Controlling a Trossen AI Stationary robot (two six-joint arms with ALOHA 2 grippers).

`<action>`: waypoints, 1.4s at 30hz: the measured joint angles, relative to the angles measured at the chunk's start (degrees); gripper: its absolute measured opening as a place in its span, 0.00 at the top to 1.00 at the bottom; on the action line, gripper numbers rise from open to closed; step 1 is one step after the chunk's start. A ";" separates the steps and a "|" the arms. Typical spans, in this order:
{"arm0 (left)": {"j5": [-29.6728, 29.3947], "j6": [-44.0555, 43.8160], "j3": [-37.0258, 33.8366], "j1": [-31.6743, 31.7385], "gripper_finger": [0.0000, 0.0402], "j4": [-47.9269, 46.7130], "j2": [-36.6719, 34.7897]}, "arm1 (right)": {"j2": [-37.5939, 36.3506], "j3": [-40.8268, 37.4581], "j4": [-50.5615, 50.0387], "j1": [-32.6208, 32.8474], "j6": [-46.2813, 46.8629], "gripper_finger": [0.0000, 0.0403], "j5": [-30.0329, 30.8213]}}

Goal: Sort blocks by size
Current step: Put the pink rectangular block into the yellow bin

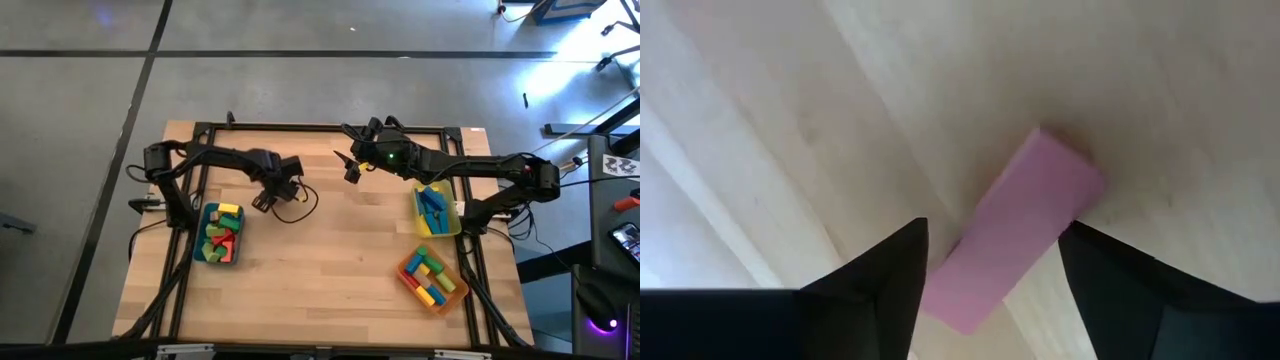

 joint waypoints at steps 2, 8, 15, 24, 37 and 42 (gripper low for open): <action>0.85 -1.98 0.00 0.61 0.50 -0.06 0.00 | 0.00 0.00 0.00 0.00 0.00 0.30 0.00; 4.63 -8.86 -0.02 2.01 0.61 -0.02 0.02 | 0.00 0.00 -0.02 0.00 0.00 0.30 0.00; 4.91 -23.44 -0.02 3.11 0.71 1.78 0.02 | 0.00 0.00 -0.01 0.00 0.00 0.30 0.00; 4.86 -37.94 -0.02 2.57 0.72 6.57 0.04 | 0.00 0.00 -0.01 0.00 0.00 0.30 0.00; 4.84 -38.22 -0.02 2.68 0.53 6.34 0.04 | 0.00 0.00 0.00 -0.02 0.00 0.30 0.00; 4.83 -36.52 -2.07 2.67 0.54 8.85 0.04 | 0.00 0.00 0.00 0.00 0.00 0.30 0.00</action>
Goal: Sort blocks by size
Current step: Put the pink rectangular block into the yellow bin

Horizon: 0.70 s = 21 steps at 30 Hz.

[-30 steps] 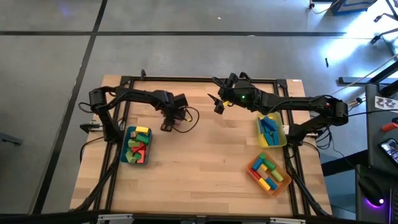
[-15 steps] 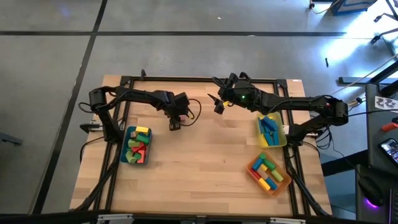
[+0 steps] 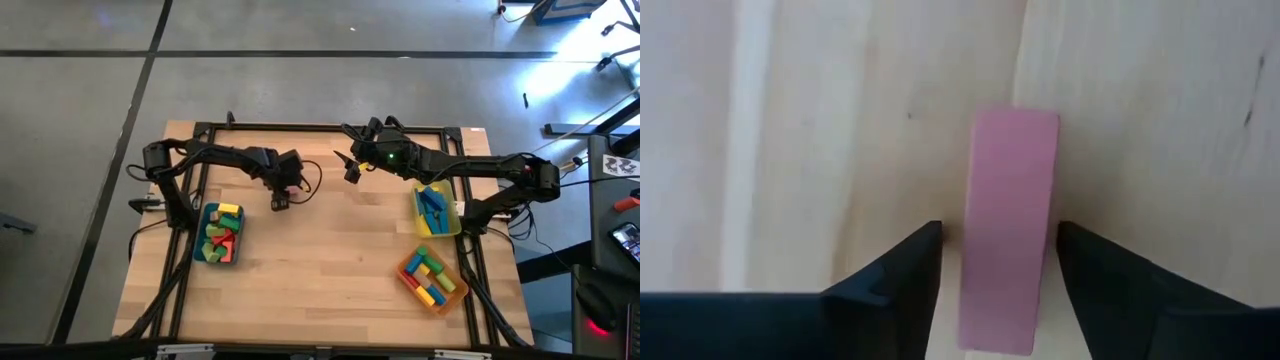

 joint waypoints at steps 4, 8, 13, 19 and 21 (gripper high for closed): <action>0.26 1.61 -3.12 0.01 0.57 3.85 -0.33 | 0.00 0.00 -0.02 0.00 0.00 0.30 -0.03; 0.21 1.46 -4.01 -0.07 0.65 4.62 -0.33 | 0.00 0.00 -0.02 0.00 0.00 0.30 -0.02; -0.15 1.12 -4.04 -0.84 0.78 6.15 -0.45 | 0.00 0.00 -0.02 -0.01 0.00 0.30 -0.02; -0.87 0.27 -4.26 -3.12 0.78 3.56 -5.35 | 0.00 0.00 -0.78 -0.02 0.00 0.30 -0.48; -1.19 -0.46 -3.95 -3.90 0.78 4.29 -9.49 | 0.00 0.00 -0.67 0.00 0.01 0.30 -0.47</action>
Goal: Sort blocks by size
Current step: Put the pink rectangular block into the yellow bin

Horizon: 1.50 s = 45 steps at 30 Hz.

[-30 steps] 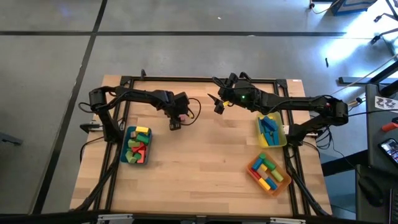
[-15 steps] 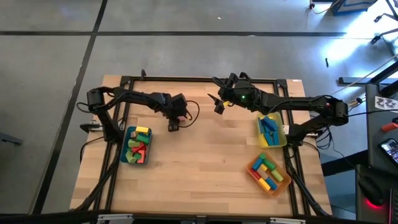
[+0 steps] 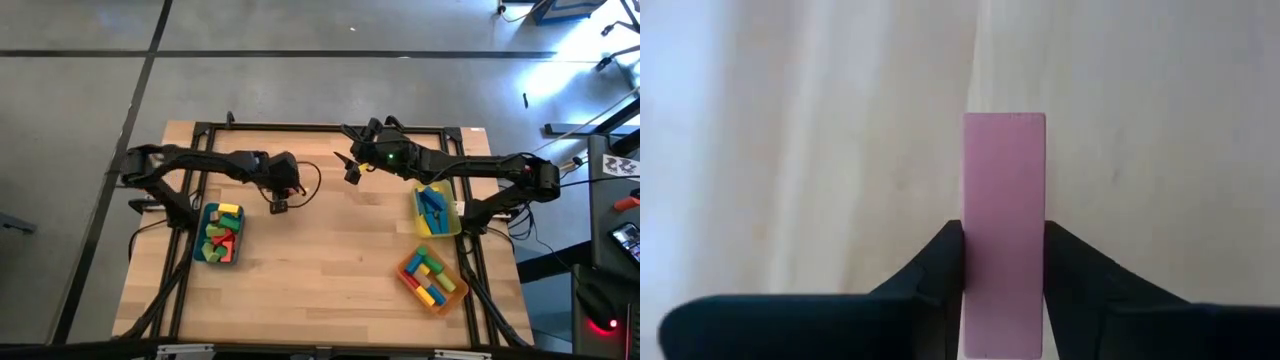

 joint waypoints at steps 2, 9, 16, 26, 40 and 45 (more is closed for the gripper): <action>-0.20 -0.68 0.04 -0.74 0.78 -0.08 -4.19 | 0.00 0.00 0.00 -0.01 -0.01 0.30 -0.01; -1.81 -1.17 -0.85 -3.56 0.78 0.97 -18.97 | 0.00 0.00 0.18 -0.02 0.22 0.30 -3.38; -2.01 -0.95 -8.47 -4.94 0.78 8.43 -33.48 | 0.14 0.00 1.61 -0.02 0.51 0.30 -9.75; -1.88 -1.61 -20.27 -6.45 0.78 29.04 -42.56 | 7.55 0.22 20.52 0.00 2.36 0.30 -28.27; -1.80 -1.56 -20.23 -9.82 0.77 35.61 -40.10 | 18.38 10.01 23.75 2.71 8.97 0.30 -35.99; -1.77 -1.32 -20.16 -10.31 0.77 38.72 -38.88 | 19.95 12.00 24.07 4.28 8.58 0.30 -34.83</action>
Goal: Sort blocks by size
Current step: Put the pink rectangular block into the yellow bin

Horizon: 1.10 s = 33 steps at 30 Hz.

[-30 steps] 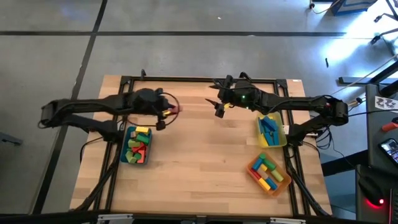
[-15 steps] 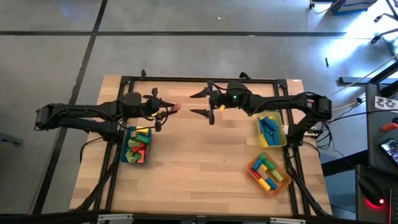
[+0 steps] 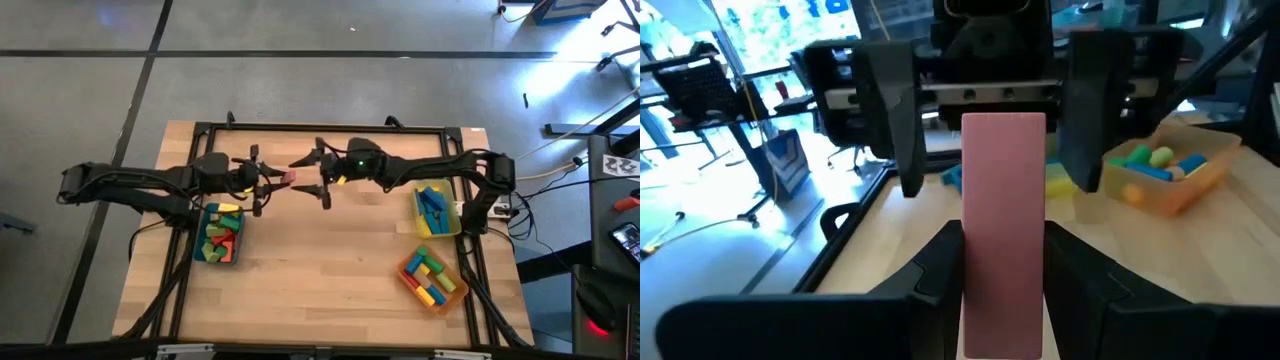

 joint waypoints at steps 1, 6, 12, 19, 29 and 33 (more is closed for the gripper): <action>-0.02 -0.11 -0.04 0.02 0.77 0.15 0.35 | 0.27 0.23 0.16 0.29 -0.42 0.30 0.06; -0.06 -0.20 -0.02 -0.58 0.77 1.21 1.77 | 0.31 0.98 0.60 1.49 -0.90 0.30 4.26; -0.03 0.31 -0.02 -2.36 0.77 4.36 2.18 | 0.31 0.91 0.26 1.32 -0.89 0.32 3.32; -0.05 1.36 -0.02 -2.93 0.76 5.04 2.20 | 0.31 0.91 0.47 1.42 -3.48 0.60 1.29; -0.19 2.69 -0.02 -2.75 0.71 4.95 2.20 | 0.31 0.91 -0.14 1.40 -5.50 0.73 1.39; 0.19 1.06 -0.02 -2.78 0.61 4.69 2.20 | 0.16 0.91 -0.49 1.41 -6.27 0.73 1.89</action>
